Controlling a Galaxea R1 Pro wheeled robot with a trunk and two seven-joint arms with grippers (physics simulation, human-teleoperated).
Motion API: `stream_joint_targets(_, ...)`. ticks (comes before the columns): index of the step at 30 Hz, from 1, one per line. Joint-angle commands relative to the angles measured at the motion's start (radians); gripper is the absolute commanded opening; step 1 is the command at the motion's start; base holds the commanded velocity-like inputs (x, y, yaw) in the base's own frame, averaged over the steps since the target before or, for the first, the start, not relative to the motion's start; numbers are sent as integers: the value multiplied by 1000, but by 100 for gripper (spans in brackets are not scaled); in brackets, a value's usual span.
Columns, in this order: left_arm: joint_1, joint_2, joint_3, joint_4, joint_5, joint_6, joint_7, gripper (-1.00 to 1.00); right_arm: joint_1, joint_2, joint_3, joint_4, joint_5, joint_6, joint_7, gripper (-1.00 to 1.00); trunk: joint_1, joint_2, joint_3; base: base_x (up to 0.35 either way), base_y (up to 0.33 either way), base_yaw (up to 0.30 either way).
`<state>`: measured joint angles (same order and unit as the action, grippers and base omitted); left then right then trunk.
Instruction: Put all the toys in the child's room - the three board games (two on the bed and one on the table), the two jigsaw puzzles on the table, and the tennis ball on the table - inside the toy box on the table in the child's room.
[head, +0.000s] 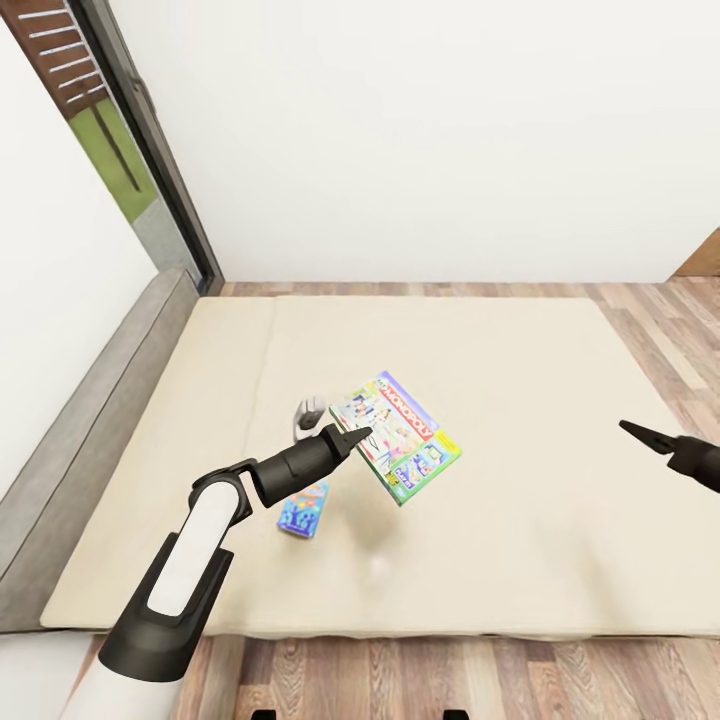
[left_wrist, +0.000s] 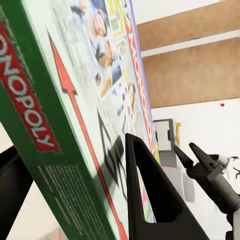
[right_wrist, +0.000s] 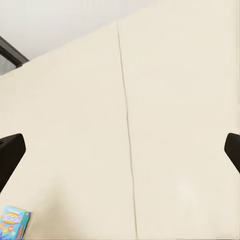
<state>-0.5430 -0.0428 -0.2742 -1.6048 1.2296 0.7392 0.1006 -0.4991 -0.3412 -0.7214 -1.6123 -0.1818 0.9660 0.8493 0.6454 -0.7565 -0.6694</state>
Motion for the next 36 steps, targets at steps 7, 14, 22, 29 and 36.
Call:
stream_joint_targets(7,0,0,2,-1,10,3,11,-100,-1,0,-2,0,1,30,4,100,-27,48,32,0,0,-98)
stream_joint_targets(14,0,1,2,-1,10,3,10,-100,-1,-1,-6,0,1,38,4,100,-54,97,65,0,0,-98)
stream_joint_targets(22,0,1,2,0,10,3,10,-100,-1,0,-8,0,1,40,3,100,-84,153,103,0,0,-97)
stream_joint_targets(29,1,2,3,0,10,4,10,-100,-2,1,-10,0,3,44,-3,100,-111,202,136,0,0,-95)
stream_joint_targets(36,1,3,4,1,10,5,10,-100,-2,0,-11,0,6,48,-6,100,-138,251,169,0,0,-93)
